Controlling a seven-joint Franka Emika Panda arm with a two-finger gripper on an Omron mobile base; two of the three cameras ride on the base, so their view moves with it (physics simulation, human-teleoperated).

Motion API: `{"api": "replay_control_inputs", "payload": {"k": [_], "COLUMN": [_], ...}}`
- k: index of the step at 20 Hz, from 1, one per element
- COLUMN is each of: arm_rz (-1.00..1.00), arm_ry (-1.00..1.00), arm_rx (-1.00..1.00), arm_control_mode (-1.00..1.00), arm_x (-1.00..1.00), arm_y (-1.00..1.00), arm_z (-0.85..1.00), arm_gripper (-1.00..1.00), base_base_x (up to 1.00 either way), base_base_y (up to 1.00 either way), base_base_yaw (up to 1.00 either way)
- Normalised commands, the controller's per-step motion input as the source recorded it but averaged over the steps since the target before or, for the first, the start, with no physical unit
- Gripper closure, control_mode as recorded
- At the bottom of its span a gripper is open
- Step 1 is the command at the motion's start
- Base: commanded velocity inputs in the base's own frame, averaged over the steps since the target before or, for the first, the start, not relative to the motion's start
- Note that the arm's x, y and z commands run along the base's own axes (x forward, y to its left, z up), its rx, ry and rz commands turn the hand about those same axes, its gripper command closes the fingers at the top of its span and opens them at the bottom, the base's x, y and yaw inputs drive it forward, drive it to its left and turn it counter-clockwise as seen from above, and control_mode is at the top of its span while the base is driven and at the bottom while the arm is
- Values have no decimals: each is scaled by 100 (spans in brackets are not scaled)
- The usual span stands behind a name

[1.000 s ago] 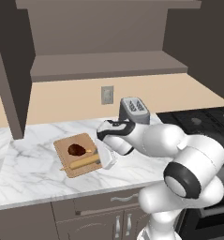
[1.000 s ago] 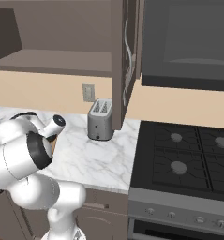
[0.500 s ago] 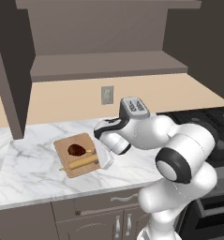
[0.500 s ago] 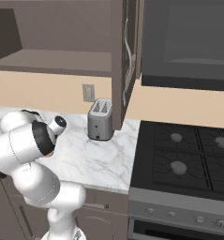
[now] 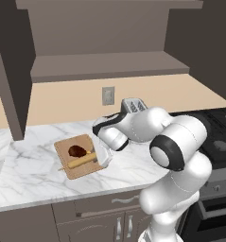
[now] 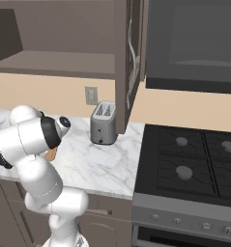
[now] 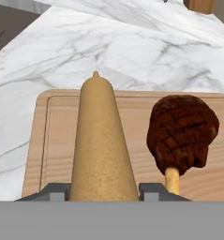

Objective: Open the cabinet, retrieve the rolling pin, and place it next to the meat on the cutting board to prepare for tenderizing.

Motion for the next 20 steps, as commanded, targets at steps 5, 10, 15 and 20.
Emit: {"api": "replay_control_inputs", "payload": {"k": [5, 10, 15, 20], "arm_rz": [0, 0, 0, 0], "arm_ry": [0, 0, 0, 0], "arm_rx": [0, 0, 0, 1], "arm_control_mode": [-100, -100, -100, -100], "arm_x": [0, -1, -13, -32], "arm_y": [1, 5, 7, 8], "arm_z": [0, 0, 8, 30], "arm_gripper": [-100, -100, -100, -100], "base_base_x": [0, 0, 0, 0], "base_base_y": [0, 0, 0, 0], "base_base_yaw": [0, 0, 0, 0]}}
